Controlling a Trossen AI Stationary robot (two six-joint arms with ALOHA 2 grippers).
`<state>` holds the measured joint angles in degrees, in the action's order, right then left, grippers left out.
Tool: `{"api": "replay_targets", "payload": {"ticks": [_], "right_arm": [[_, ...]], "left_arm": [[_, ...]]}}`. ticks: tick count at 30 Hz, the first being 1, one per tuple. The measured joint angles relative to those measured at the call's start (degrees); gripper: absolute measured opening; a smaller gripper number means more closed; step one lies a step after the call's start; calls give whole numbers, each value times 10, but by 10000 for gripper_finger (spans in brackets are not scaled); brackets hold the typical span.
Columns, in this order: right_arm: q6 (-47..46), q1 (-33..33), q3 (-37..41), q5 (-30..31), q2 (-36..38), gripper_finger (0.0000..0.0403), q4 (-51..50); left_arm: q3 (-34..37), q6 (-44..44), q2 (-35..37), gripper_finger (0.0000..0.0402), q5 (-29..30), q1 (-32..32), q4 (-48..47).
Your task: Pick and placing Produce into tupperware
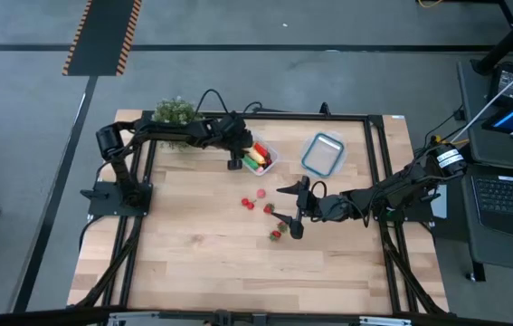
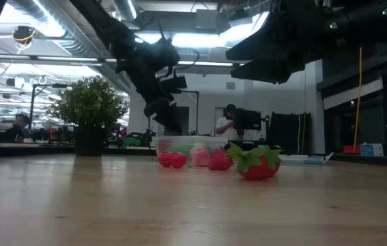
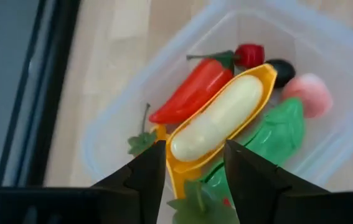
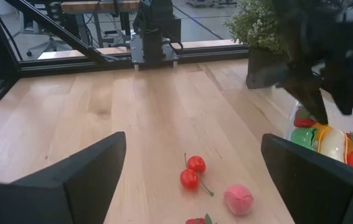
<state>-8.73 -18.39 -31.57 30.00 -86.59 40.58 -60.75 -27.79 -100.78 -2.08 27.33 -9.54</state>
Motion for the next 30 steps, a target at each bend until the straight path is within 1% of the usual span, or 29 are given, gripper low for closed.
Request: {"api": "replay_targets", "payload": {"ticks": [6, 11, 16, 19, 21, 25, 30], "right_arm": [[-1, 0, 0, 0, 0, 374, -13], [0, 0, 0, 0, 0, 374, -16], [1, 0, 0, 0, 0, 374, -18], [0, 0, 0, 0, 0, 374, -19], [1, 0, 0, 0, 0, 374, -19], [2, 0, 0, 0, 0, 374, -19], [0, 0, 0, 0, 0, 374, -14]], "left_arm": [[-3, 9, 51, 152, -2, -14, -1], [-3, 52, 87, 154, -12, -29, -12], [-3, 110, 126, 148, -52, -47, -35], [-3, 127, 145, 148, -91, -63, -38], [-3, 139, 155, 150, -101, -78, -43], [3, 157, 170, 152, -100, -115, -33], [42, 177, 192, 146, -60, -159, 13]]}}
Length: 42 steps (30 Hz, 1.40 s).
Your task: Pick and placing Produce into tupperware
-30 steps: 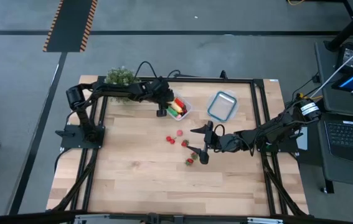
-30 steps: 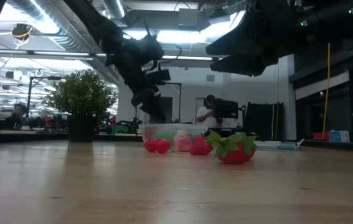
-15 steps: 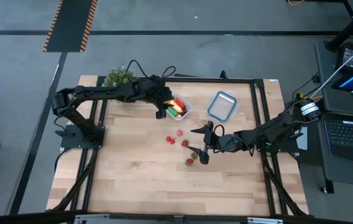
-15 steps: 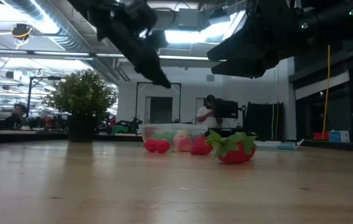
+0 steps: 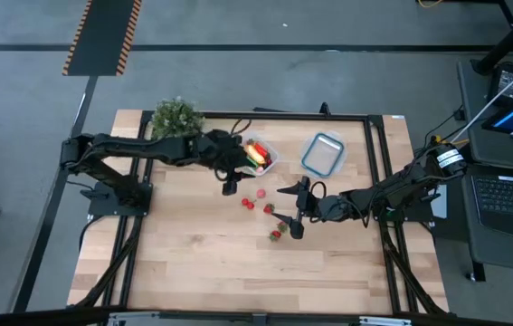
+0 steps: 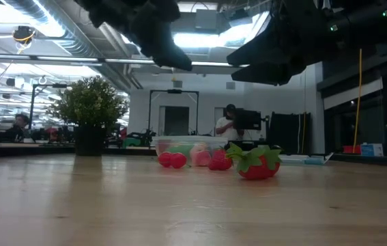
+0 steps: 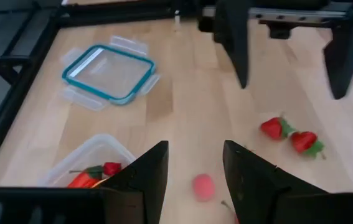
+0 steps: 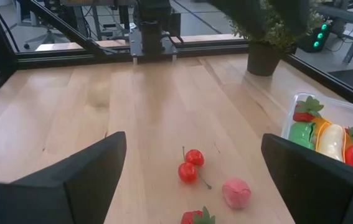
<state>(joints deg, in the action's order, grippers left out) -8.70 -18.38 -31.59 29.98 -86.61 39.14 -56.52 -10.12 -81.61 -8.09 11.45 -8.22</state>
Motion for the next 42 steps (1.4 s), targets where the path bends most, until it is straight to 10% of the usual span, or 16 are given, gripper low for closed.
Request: {"api": "replay_targets", "payload": {"ticks": [14, 28, 42], "right_arm": [[-15, 0, 0, 0, 0, 374, 7], [-28, 0, 0, 0, 0, 374, 18], [-11, 0, -4, -13, 0, 374, 22]], "left_arm": [[213, 61, 106, 148, 35, -99, 297], [288, 70, 164, 150, 200, -198, 340], [301, 100, 174, 152, 209, -243, 346]]}}
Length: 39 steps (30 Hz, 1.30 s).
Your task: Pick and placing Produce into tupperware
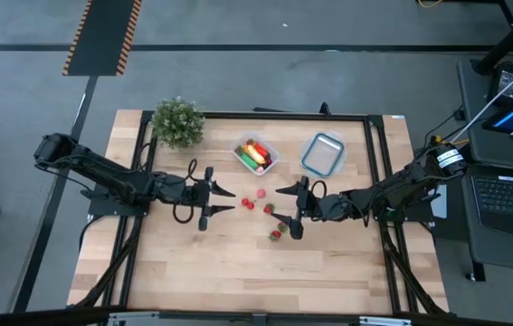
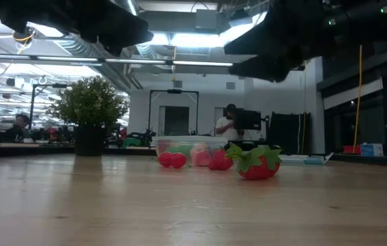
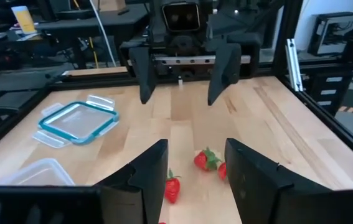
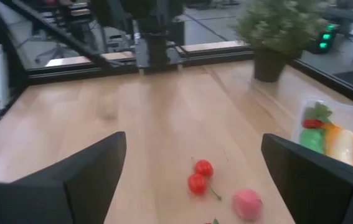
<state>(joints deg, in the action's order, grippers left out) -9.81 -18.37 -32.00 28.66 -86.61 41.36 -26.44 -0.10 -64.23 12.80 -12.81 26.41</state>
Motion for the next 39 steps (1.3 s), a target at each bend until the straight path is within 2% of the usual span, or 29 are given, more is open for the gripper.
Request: {"api": "replay_targets", "payload": {"ticks": [3, 5, 8, 12, 16, 23, 29, 35, 39], "right_arm": [[32, 0, -24, -21, 0, 374, -16], [41, 0, -48, -27, 0, 374, -65], [36, 0, -97, -28, 0, 374, -218], [-51, 0, -155, -29, 0, 374, -432], [-114, 0, -193, -29, 0, 374, -536], [-126, 2, -200, -34, 0, 374, -562], [-123, 13, -200, -129, 0, 374, -572], [-80, 12, -200, -183, 0, 360, -580], [-77, 12, -200, -187, 0, 342, -602]], "left_arm": [[0, -3, 0, 149, 0, -4, -2], [0, 2, 0, 146, 0, -4, -2], [0, 16, 0, 145, 0, -4, -2], [0, 28, 0, 150, -3, -4, -6], [0, 27, 0, 151, -3, -4, -15], [0, 27, 0, 151, -3, -4, -15], [0, 27, 0, 151, -4, -4, -17], [0, 27, 0, 151, -4, -4, -24], [0, 27, 0, 151, -4, -3, -25]]}}
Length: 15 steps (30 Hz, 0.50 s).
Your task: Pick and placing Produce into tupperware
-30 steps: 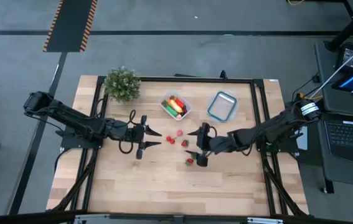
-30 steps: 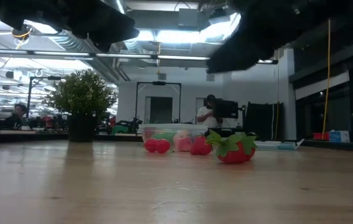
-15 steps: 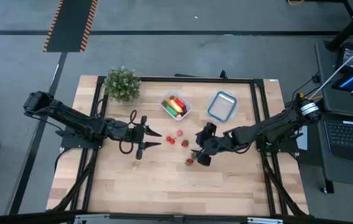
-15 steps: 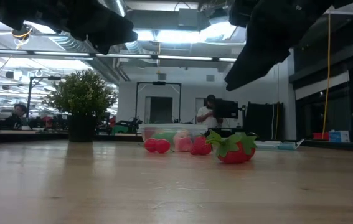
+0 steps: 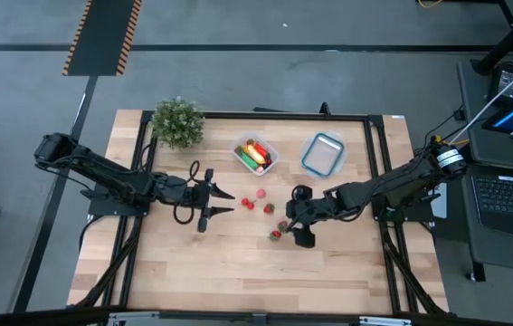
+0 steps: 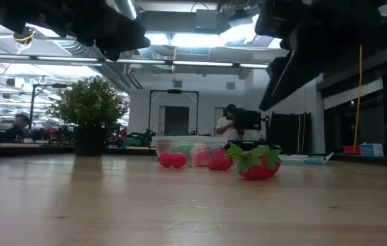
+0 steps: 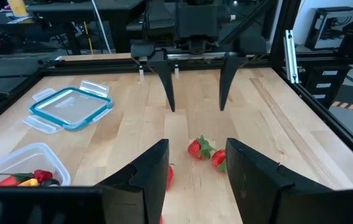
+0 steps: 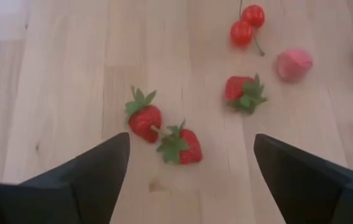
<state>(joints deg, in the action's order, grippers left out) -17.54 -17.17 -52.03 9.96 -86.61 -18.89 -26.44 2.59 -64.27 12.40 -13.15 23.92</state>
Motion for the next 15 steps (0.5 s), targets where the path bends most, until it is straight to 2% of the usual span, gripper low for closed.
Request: {"api": "replay_targets", "payload": {"ticks": [5, 15], "right_arm": [[18, 0, 0, 0, -11, 332, -2], [44, 0, 0, -2, -89, 331, 10]], "left_arm": [[0, -1, 0, 151, 1, 0, -2], [0, -1, 0, 151, 2, 0, -10]]}}
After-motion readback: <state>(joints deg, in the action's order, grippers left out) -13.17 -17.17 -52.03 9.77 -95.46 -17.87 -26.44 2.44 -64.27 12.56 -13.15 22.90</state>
